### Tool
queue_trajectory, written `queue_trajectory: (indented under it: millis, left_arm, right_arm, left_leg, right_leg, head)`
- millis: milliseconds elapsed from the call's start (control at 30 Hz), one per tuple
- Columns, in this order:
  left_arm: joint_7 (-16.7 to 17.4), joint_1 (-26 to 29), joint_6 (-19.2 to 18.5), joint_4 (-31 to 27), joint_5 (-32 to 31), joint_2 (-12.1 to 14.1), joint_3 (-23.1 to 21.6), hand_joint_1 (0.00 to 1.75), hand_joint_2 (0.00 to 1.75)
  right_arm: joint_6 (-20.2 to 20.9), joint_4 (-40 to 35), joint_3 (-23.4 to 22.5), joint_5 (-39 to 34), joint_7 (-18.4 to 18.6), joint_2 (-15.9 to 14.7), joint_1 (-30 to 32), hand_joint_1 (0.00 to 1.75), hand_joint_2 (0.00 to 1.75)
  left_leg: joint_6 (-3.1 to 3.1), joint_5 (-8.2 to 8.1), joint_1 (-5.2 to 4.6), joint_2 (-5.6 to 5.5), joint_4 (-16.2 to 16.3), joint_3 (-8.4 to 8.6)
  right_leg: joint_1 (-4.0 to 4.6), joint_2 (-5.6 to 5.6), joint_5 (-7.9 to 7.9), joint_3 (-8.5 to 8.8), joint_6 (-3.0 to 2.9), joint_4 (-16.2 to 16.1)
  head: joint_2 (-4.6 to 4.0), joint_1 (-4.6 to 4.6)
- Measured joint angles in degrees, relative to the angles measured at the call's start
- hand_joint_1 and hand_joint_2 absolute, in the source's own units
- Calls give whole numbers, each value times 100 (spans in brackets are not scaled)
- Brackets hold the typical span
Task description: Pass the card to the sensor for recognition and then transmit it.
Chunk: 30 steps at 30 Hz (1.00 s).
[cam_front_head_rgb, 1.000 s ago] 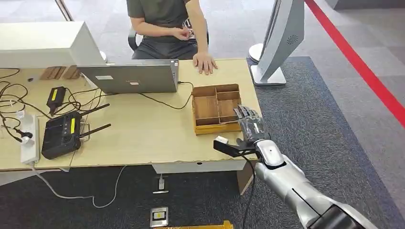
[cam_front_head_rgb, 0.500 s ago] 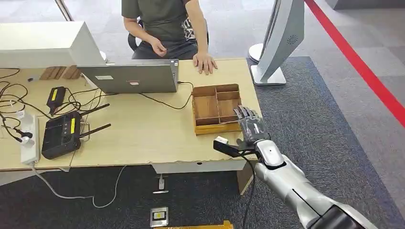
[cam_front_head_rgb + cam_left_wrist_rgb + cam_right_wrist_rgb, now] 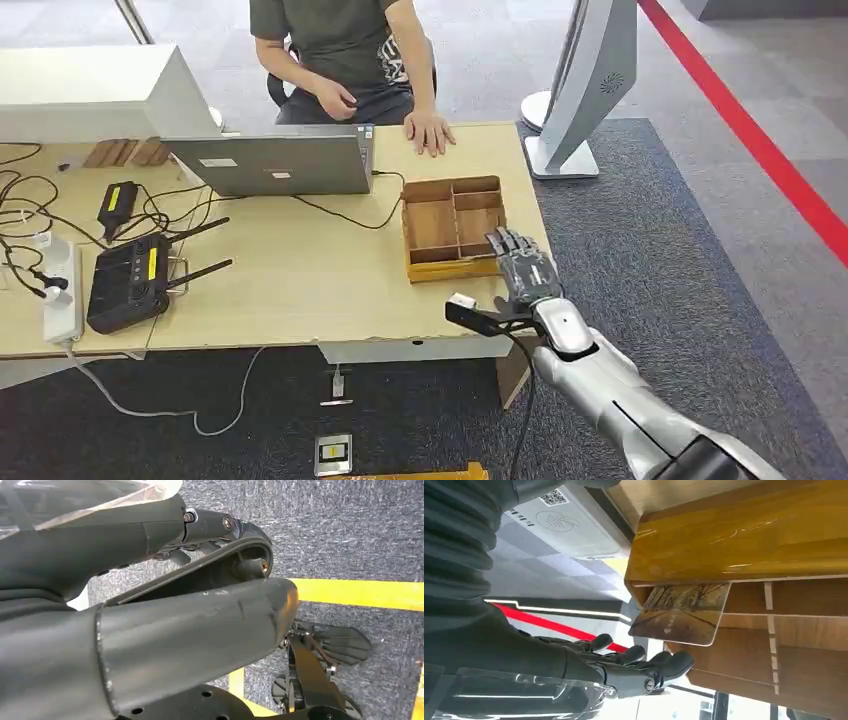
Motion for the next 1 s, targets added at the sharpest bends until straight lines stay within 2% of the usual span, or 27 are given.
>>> queue_trajectory:
  millis: [67, 100, 133, 1000]
  left_arm:
    - [0, 0, -9, 0, -2, 0, 0, 0, 0]
    - [0, 0, -17, 0, -4, 0, 0, 0, 0]
    - [-2, 1, -26, 0, -11, 0, -2, 0, 0]
    - [15, -2, -37, 0, -33, 0, -2, 0, 0]
  right_arm:
    - [17, -30, 0, 11, 4, -2, 6, 0, 175]
    - [26, -63, 0, 11, 9, -7, 17, 14, 175]
    - [33, -92, -2, 11, 11, -9, 28, 175, 175]
    - [98, -376, -70, -50, 28, -63, 100, 175, 175]
  left_leg:
    - [0, 0, 0, 0, 0, 0]
    - [0, 0, 0, 0, 0, 0]
    - [0, 0, 0, 0, 0, 0]
    - [0, 0, 0, 1, 0, 3]
  right_leg:
    - [0, 0, 0, 0, 0, 0]
    - [0, 0, 0, 0, 0, 0]
    - [0, 0, 0, 0, 0, 0]
    - [0, 0, 0, 2, 0, -1]
  head:
    - [0, 0]
    - [0, 0]
    - [0, 0]
    - [0, 0]
